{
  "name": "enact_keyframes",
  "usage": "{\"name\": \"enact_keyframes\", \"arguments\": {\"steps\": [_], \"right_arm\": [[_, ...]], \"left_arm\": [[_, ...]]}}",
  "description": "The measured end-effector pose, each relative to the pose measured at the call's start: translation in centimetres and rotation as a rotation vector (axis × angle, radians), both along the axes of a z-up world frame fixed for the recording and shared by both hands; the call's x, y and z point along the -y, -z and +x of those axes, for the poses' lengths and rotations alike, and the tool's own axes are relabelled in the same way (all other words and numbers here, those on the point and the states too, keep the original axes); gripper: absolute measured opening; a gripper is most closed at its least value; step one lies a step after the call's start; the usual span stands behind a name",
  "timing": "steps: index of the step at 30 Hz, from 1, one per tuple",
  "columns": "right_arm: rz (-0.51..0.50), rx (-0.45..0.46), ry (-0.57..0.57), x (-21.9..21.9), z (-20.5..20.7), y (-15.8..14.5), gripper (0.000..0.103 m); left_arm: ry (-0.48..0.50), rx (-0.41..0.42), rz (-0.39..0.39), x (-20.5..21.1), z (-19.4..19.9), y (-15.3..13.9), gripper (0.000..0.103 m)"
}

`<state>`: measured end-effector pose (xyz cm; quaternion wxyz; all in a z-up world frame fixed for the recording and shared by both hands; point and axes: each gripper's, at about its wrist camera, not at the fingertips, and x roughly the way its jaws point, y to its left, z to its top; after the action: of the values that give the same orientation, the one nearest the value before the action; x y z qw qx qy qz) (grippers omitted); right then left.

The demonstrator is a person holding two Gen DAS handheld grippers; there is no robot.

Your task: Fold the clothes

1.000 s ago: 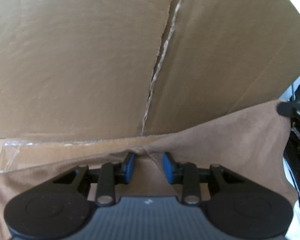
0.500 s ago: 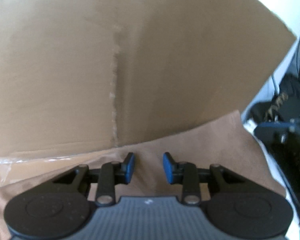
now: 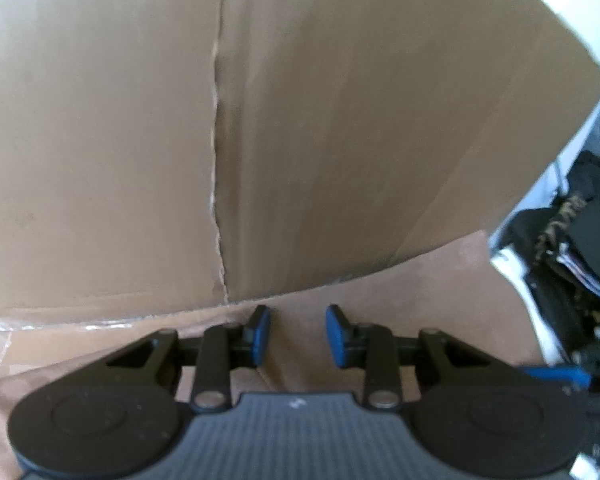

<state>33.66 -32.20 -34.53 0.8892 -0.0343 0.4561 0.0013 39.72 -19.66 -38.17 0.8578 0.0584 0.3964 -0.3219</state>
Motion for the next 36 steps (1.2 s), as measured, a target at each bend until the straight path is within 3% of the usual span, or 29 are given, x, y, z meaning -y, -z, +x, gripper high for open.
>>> {"name": "enact_keyframes", "arguments": {"steps": [12, 18, 22, 26, 36], "right_arm": [[0.125, 0.004, 0.045, 2.5, -1.4, -7.8, 0.029], [0.218, -0.058, 0.108, 3.6, -4.0, -9.8, 0.036], [0.254, -0.108, 0.12, 3.0, -6.9, -9.6, 0.036], [0.267, -0.119, 0.137, 2.2, -8.4, -7.3, 0.036], [0.152, -0.067, 0.175, 2.3, -5.6, -2.8, 0.036]], "left_arm": [[0.001, -0.042, -0.049, -1.6, -3.0, -4.6, 0.033], [0.023, -0.075, -0.044, -1.4, -6.4, -4.1, 0.033], [0.027, -0.099, -0.055, -3.7, -8.9, -5.4, 0.033], [0.037, -0.108, -0.054, -3.0, -10.2, -4.8, 0.033], [0.064, -0.171, -0.065, -0.9, -11.4, -1.6, 0.033]]}}
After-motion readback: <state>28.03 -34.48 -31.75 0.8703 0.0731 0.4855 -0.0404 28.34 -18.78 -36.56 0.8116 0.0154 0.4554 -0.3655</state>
